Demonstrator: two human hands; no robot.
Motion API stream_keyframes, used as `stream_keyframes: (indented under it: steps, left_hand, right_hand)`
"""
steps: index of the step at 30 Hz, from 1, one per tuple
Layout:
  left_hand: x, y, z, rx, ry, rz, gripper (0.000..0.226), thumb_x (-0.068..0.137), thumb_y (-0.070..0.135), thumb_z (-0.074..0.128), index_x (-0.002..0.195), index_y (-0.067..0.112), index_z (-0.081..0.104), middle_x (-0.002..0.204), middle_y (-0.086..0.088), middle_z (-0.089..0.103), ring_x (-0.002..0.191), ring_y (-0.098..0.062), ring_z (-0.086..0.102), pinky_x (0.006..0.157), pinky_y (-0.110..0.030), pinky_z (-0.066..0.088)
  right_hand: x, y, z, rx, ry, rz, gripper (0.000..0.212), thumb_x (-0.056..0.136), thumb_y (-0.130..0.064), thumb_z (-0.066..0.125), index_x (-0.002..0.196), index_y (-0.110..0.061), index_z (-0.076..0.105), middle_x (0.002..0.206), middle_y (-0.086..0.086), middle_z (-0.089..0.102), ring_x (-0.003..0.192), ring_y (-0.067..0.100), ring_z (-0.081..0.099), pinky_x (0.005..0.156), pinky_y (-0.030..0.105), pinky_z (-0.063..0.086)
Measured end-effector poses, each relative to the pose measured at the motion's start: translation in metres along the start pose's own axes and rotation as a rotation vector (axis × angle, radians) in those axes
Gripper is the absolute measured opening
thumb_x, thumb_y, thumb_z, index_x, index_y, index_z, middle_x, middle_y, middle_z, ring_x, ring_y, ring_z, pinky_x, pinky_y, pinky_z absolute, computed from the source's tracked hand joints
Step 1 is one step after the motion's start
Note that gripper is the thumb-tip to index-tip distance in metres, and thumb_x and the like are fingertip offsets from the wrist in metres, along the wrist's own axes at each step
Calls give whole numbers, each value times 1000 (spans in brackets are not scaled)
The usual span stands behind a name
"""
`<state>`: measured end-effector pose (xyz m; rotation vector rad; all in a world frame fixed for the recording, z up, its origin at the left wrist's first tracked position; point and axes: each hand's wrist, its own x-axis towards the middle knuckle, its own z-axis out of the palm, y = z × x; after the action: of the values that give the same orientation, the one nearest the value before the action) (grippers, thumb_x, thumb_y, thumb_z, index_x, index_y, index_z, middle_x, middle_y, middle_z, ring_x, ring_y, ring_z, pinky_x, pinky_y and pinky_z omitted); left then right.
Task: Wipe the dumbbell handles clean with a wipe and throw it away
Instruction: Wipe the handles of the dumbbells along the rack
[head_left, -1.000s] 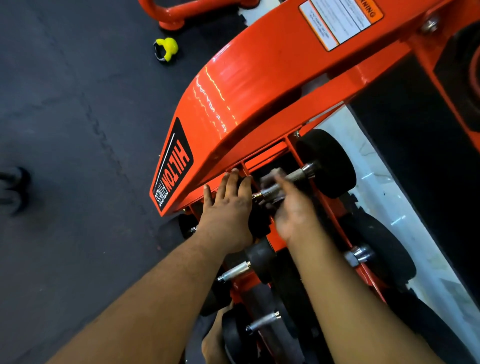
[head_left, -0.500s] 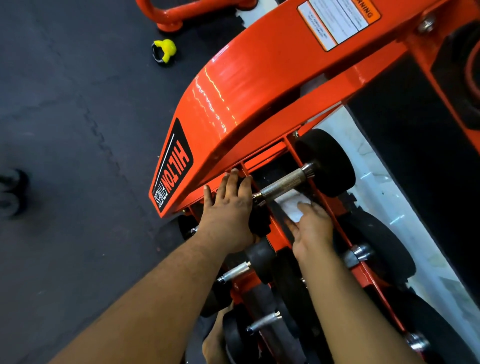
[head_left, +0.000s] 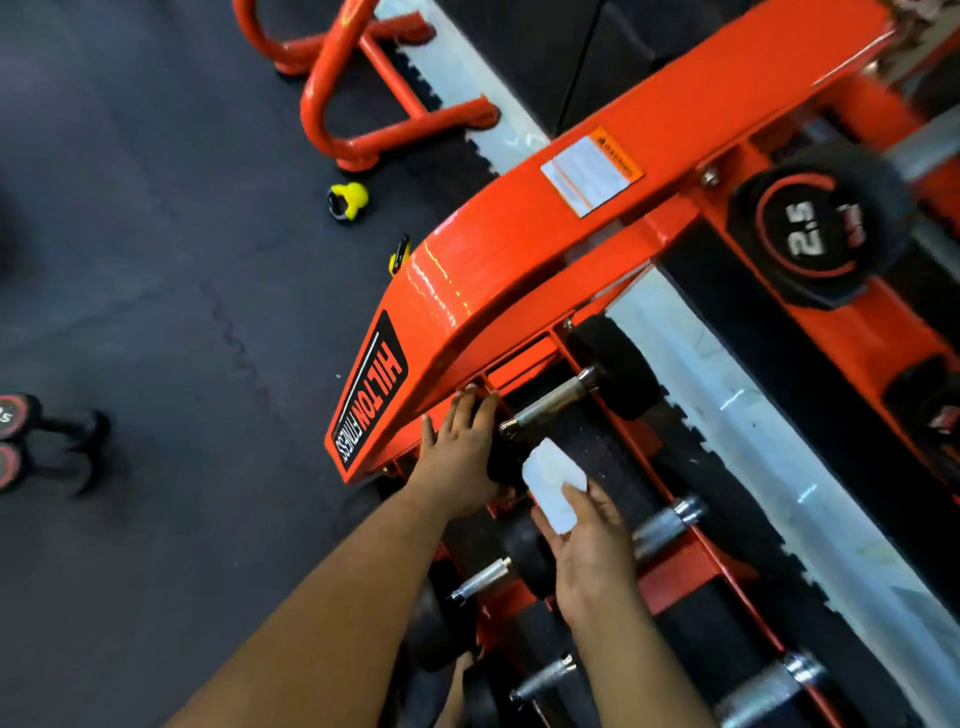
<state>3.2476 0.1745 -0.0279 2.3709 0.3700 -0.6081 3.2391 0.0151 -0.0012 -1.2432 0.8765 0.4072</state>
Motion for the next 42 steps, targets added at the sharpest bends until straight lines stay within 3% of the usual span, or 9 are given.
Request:
stream_keyframes:
  steps: [3,7,13,18,22,27,31,35,42]
  left_hand:
    - [-39,3,0,-153,104,-20,111,81,35,77,164,26,3,171,2,1,157,-22,6,125,-60,8]
    - [-119,20,13,-389,157,-71,72,91,24,71,155,15,39,154,-4,47,142,-18,44,118,-36,34]
    - [-251,58,-3,-696,86,-188,22,102,36,60,119,26,69,101,16,73,88,12,65,75,-9,48]
    - [-331,76,-35,-907,169,-154,30,105,39,50,109,20,74,99,5,78,94,-7,71,78,-18,52]
    - [-379,73,-54,-929,223,-52,14,103,21,60,102,15,72,91,5,76,83,0,68,72,-16,51]
    - [-429,40,-81,-862,331,44,27,88,41,67,96,17,76,88,-4,77,82,-22,74,78,-49,58]
    - [-472,4,-104,-872,380,66,28,93,34,69,85,8,72,76,-10,72,68,-13,63,63,-39,53]
    - [-515,-30,-118,-916,373,89,24,99,21,67,80,8,70,71,-2,71,63,-7,62,59,-25,49]
    - [-563,-51,-138,-842,418,149,32,100,31,65,85,3,65,80,-15,68,65,-16,60,61,-36,51]
  right_hand:
    - [-37,-2,-22,-12,-36,-4,15,98,-2,57,112,-4,65,109,14,69,99,24,66,86,43,56]
    - [-89,-2,-43,14,-85,35,14,98,-1,56,97,-11,66,96,8,72,93,22,66,78,39,55]
    - [-177,-1,-58,-11,-199,99,18,98,-11,60,113,-4,68,103,21,74,91,32,69,86,46,53]
    - [-246,-10,-58,-76,-270,28,8,96,-11,62,102,-10,68,99,18,76,85,30,69,76,39,52]
    - [-295,-4,-58,-173,-319,-82,9,95,-9,63,102,-5,67,104,26,73,89,35,68,84,50,55]
    - [-364,22,-63,-318,-329,-320,7,94,-13,68,100,-14,71,93,10,77,89,29,74,85,46,60]
    - [-418,58,-62,-366,-407,-380,13,93,-11,69,106,-11,71,98,13,77,96,35,73,90,52,58]
    - [-471,82,-62,-401,-531,-373,12,96,-6,65,106,-6,70,96,17,76,81,25,70,65,30,58]
    - [-527,95,-66,-543,-651,-429,11,95,-20,69,88,-12,69,74,5,65,67,13,56,59,24,49]
